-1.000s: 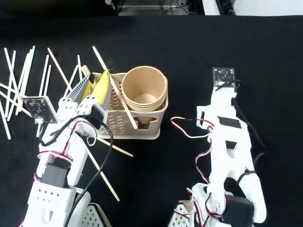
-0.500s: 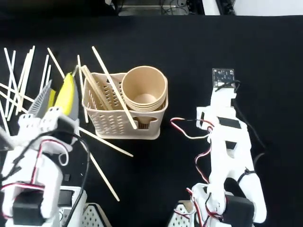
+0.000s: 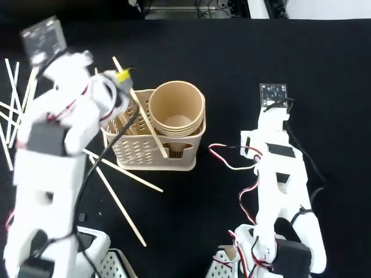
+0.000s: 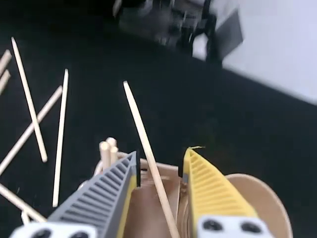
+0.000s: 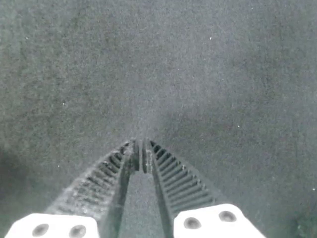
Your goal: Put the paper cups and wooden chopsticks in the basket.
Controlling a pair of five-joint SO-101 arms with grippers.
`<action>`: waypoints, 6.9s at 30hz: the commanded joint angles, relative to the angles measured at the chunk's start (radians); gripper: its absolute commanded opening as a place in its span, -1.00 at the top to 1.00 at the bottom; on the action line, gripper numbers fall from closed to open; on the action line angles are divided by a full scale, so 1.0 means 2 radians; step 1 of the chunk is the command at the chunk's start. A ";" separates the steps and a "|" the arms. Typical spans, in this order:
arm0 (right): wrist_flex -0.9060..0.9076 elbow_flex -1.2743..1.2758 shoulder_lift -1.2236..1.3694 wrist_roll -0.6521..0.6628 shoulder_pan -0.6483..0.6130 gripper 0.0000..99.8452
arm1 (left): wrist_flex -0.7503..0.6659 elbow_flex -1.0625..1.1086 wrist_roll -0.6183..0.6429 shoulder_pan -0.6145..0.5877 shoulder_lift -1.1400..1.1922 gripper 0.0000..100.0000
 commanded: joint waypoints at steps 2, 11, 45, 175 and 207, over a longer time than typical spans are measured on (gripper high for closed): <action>-0.008 -0.002 -0.013 0.011 -0.007 0.93 | 0.060 -0.083 0.005 0.020 0.075 0.67; -0.008 -0.001 -0.014 0.021 -0.007 0.93 | 0.064 -0.085 0.055 0.020 0.124 0.67; -0.008 0.000 -0.014 0.021 -0.008 0.93 | 0.058 -0.067 0.005 0.017 0.116 0.94; -0.008 0.000 -0.014 0.021 -0.007 0.93 | -0.178 -0.008 -0.193 0.006 -0.107 0.95; -0.008 0.000 -0.014 0.021 -0.007 0.93 | -0.044 0.324 -0.059 -0.242 -0.166 0.49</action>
